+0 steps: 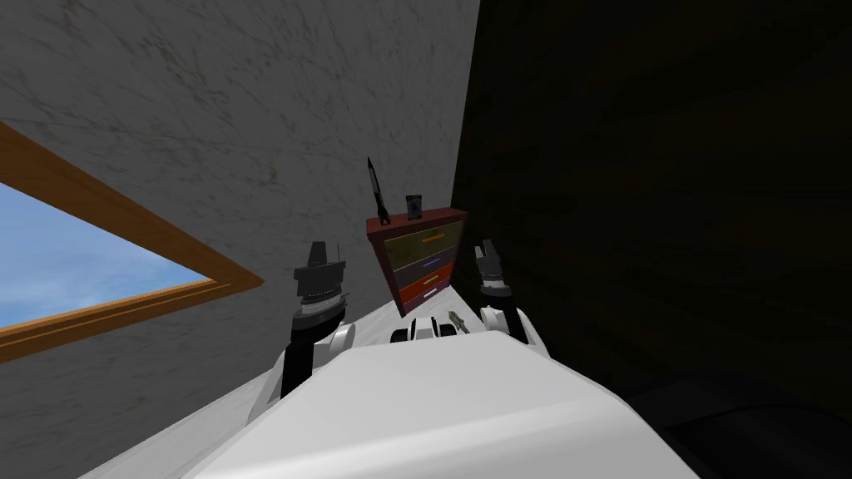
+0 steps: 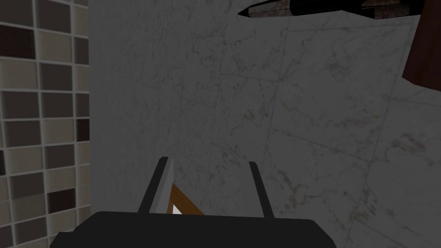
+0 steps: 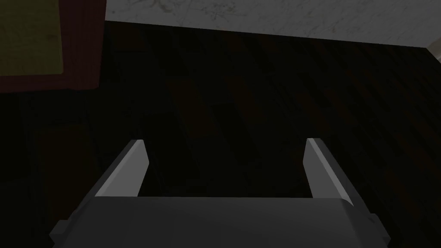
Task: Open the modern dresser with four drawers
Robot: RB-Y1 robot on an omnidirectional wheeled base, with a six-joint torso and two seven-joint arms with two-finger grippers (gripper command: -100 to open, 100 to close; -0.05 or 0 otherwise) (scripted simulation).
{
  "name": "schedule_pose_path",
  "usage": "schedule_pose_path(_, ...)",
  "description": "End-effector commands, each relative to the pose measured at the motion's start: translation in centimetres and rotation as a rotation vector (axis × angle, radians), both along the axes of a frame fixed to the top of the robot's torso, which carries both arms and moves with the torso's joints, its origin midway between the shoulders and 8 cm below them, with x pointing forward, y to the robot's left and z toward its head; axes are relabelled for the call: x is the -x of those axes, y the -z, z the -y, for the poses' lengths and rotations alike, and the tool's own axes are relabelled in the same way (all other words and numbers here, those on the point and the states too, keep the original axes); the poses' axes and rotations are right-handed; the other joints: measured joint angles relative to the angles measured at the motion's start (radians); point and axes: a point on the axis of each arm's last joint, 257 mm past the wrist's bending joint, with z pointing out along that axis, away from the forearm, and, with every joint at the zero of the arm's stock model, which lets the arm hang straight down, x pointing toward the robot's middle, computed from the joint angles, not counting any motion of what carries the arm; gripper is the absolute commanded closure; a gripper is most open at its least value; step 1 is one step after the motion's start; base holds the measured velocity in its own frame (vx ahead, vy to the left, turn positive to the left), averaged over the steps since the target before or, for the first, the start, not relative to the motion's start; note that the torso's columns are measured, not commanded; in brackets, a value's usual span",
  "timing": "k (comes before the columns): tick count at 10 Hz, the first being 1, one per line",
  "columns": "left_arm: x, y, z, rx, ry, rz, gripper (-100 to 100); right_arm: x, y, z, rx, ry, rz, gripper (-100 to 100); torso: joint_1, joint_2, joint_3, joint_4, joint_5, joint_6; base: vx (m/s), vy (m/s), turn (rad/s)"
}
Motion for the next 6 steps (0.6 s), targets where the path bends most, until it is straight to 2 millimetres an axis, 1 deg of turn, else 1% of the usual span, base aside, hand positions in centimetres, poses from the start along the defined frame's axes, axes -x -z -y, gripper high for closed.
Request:
schedule_pose_path(1, 0.0, 0.0, 0.0, 0.0, 0.0, 0.0, 0, -1.5, 2.9, -1.2, 0.102, 0.015, -0.1, -100, 0.0, 0.003, -0.004, 0.003, 0.0, 0.0, 0.023, 0.005, 0.081)
schedule_pose_path(2, 0.0, 0.0, 0.0, 0.0, 0.0, 0.0, 0, -2.1, 4.5, -1.5, 0.141, 0.024, -0.147, -100, 0.0, 0.003, -0.005, 0.004, 0.0, 0.0, 0.026, 0.007, 0.092)
schedule_pose_path(3, 0.0, 0.0, 0.0, 0.0, 0.0, 0.0, 0, -2.2, 4.5, -1.6, 0.157, 0.027, -0.148, -100, 0.0, 0.004, -0.005, 0.004, 0.0, 0.0, 0.018, 0.007, 0.028)
schedule_pose_path(4, 0.0, 0.0, 0.0, 0.0, 0.0, 0.0, 0, -2.8, 6.2, -1.9, 0.203, 0.039, -0.199, -100, 0.0, 0.005, -0.005, 0.004, 0.0, 0.0, 0.014, 0.008, 0.057)
schedule_pose_path(5, 0.0, 0.0, 0.0, 0.0, 0.0, 0.0, 0, -2.8, 6.3, -2.0, 0.212, 0.041, -0.199, -100, 0.0, 0.005, -0.005, 0.004, 0.0, 0.0, 0.012, 0.005, 0.04)
schedule_pose_path(6, 0.0, 0.0, 0.0, 0.0, 0.0, 0.0, 0, -3.5, 8.2, -2.3, 0.26, 0.054, -0.254, -100, 0.0, 0.005, -0.005, 0.004, 0.0, 0.0, 0.018, 0.004, 0.074)
